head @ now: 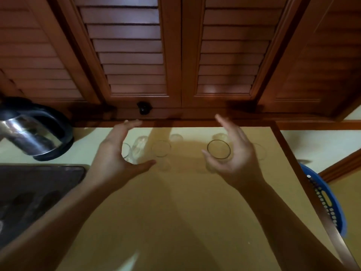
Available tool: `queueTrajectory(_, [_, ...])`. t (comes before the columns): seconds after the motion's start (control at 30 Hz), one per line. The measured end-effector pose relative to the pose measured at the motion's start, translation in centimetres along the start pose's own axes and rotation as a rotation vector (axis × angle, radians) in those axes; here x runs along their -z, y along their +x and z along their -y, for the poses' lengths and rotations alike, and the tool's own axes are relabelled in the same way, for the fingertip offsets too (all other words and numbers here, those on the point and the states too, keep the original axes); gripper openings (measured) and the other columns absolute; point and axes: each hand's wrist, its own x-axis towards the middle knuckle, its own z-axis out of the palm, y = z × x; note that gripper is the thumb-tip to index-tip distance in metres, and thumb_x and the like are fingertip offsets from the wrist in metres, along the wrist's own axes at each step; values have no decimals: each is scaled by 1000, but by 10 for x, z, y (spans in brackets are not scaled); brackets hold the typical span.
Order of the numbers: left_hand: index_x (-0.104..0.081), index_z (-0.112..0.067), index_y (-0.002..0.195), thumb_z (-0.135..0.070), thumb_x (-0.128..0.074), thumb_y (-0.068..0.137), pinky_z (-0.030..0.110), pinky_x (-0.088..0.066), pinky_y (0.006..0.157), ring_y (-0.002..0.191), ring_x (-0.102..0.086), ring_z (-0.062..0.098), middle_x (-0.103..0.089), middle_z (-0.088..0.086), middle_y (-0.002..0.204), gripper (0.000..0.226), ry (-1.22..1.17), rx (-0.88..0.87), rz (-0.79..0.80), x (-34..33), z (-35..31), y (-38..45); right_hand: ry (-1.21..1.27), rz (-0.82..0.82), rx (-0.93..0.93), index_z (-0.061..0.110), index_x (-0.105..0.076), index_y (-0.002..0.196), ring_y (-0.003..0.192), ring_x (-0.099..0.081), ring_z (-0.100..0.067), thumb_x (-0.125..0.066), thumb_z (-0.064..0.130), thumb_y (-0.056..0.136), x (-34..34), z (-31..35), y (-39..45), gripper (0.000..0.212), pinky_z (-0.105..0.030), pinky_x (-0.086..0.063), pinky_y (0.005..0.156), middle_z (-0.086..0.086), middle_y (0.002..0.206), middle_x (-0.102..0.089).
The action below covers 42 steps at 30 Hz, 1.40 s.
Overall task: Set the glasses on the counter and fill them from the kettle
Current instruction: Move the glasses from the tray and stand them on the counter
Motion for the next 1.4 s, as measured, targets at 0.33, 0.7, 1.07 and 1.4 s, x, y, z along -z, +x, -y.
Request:
queueTrajectory(0.33, [-54, -22, 149, -40, -101, 62, 41, -58, 97, 117, -68, 31, -70, 9, 136, 101, 411, 124, 272, 5, 77, 30, -186, 558, -36, 21, -30, 165, 151, -40, -27, -79, 45, 88, -112, 42, 35, 94, -34, -32, 118, -8, 167, -39])
queueTrajectory(0.7, [-27, -25, 165, -39, -101, 64, 42, -51, 107, 140, -53, 30, -48, 7, 158, 126, 400, 112, 373, 27, 83, 34, -247, 360, -117, 29, -18, 168, 154, -39, -25, -87, 55, 76, -123, 64, 36, 118, -40, -39, 121, -3, 172, -31])
queueTrajectory(1.07, [-49, -47, 150, -64, -83, 78, 15, -46, 108, 130, -52, -10, -56, -29, 143, 82, 318, -107, 707, 261, 164, -41, -61, 170, 115, 27, -56, 148, 127, -42, 5, -83, 45, 85, -219, 251, 32, 71, 9, -22, 94, 6, 157, -46])
queueTrajectory(1.4, [-58, -46, 141, -57, -83, 83, 28, -55, 104, 119, -61, -4, -62, -23, 136, 64, 345, 55, 695, 389, 304, -80, 144, 420, 158, 36, -62, 134, 107, -64, -2, -81, 39, 84, -346, 376, 5, 53, -31, -59, 88, 17, 123, -62])
